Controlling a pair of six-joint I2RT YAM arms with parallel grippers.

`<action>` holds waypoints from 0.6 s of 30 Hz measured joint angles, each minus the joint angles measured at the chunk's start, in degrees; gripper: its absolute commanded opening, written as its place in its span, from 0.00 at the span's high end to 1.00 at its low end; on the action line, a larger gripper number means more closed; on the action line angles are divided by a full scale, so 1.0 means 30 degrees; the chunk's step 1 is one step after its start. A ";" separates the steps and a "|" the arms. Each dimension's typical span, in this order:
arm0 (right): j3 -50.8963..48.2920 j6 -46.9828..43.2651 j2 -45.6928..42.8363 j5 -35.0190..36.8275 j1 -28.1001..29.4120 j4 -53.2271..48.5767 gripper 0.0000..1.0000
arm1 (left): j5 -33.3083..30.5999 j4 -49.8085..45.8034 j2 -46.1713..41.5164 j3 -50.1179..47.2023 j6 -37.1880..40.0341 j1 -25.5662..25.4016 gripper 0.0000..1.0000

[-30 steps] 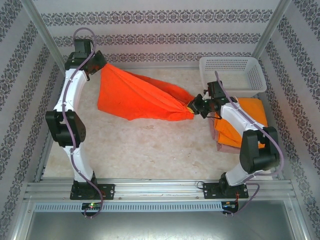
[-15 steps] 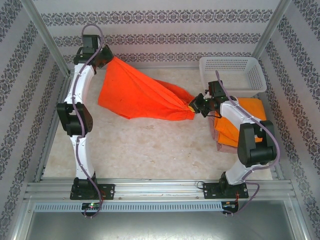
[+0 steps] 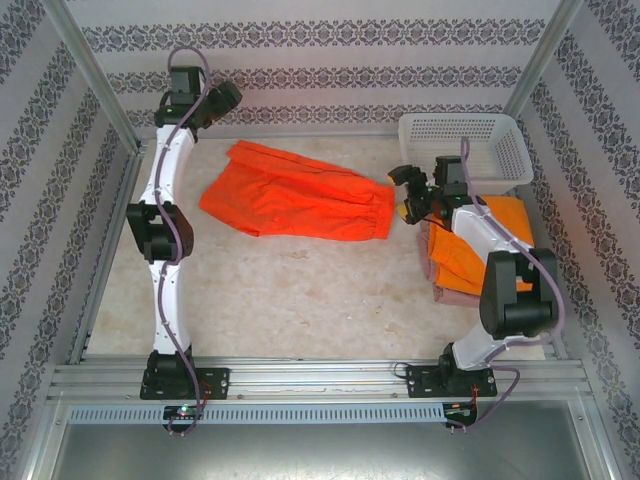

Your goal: Fold and stack the shorts

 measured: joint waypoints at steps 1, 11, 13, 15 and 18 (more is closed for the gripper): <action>-0.0044 0.0124 -0.0466 0.0160 -0.0051 0.0189 0.10 | 0.0073 0.0007 -0.0750 -0.0597 0.0109 0.0000 0.15; 0.0335 -0.0364 -0.0408 0.0051 0.1676 0.0401 0.09 | 0.1217 0.5552 -1.1118 -1.6262 -0.1151 0.0007 0.05; 0.1027 -0.0656 0.0685 -0.0299 0.2208 0.0073 0.08 | 0.1494 0.6943 -1.1256 -1.8331 -0.1741 0.0000 0.04; 0.2047 -0.1035 0.2033 -0.0736 0.2710 -0.0379 0.07 | 0.1894 0.7919 -1.0688 -1.9708 -0.2346 0.0000 0.04; 0.3570 -0.1574 0.3745 -0.1173 0.3300 -0.1020 0.07 | 0.2397 0.9041 -0.9471 -2.0903 -0.2994 -0.0036 0.02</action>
